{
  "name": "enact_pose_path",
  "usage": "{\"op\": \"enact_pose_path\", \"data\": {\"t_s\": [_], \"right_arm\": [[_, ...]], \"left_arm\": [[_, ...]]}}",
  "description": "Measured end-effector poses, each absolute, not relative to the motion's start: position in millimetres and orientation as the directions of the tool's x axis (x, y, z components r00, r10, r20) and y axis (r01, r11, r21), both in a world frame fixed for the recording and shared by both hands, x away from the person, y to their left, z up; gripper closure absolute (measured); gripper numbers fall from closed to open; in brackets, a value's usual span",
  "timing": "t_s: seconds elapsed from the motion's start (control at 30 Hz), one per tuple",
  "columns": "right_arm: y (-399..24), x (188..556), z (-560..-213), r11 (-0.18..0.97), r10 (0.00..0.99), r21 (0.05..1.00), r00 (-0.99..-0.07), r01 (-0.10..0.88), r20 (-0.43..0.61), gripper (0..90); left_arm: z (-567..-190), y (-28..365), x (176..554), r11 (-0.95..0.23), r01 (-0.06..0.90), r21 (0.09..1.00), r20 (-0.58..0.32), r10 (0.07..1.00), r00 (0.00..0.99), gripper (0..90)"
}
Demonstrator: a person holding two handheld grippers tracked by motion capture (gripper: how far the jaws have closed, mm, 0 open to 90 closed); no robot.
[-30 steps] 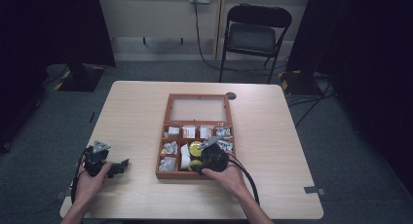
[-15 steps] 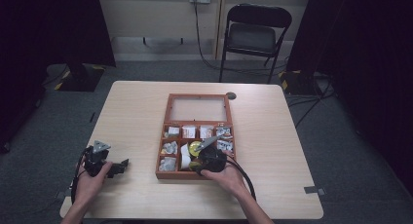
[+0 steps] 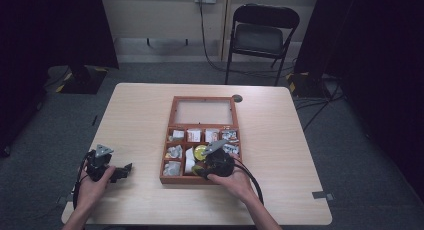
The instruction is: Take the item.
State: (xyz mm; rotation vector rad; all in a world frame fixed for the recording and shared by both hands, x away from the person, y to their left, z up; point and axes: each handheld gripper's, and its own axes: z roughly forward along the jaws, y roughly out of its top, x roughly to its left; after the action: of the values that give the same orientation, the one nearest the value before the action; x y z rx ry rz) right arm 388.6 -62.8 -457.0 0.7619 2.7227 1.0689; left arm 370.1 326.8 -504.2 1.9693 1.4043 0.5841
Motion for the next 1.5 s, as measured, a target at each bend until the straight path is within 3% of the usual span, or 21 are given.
{"op": "enact_pose_path", "data": {"t_s": [1.5], "right_arm": [[-88.4, 391.1, -434.5, 0.459, 0.557, 0.779, -0.821, 0.427, 0.122, 54.7]], "left_arm": [[-504.2, 326.8, 370.1, -0.222, 0.659, 0.719, -0.010, 0.944, 0.330, 0.0]]}}
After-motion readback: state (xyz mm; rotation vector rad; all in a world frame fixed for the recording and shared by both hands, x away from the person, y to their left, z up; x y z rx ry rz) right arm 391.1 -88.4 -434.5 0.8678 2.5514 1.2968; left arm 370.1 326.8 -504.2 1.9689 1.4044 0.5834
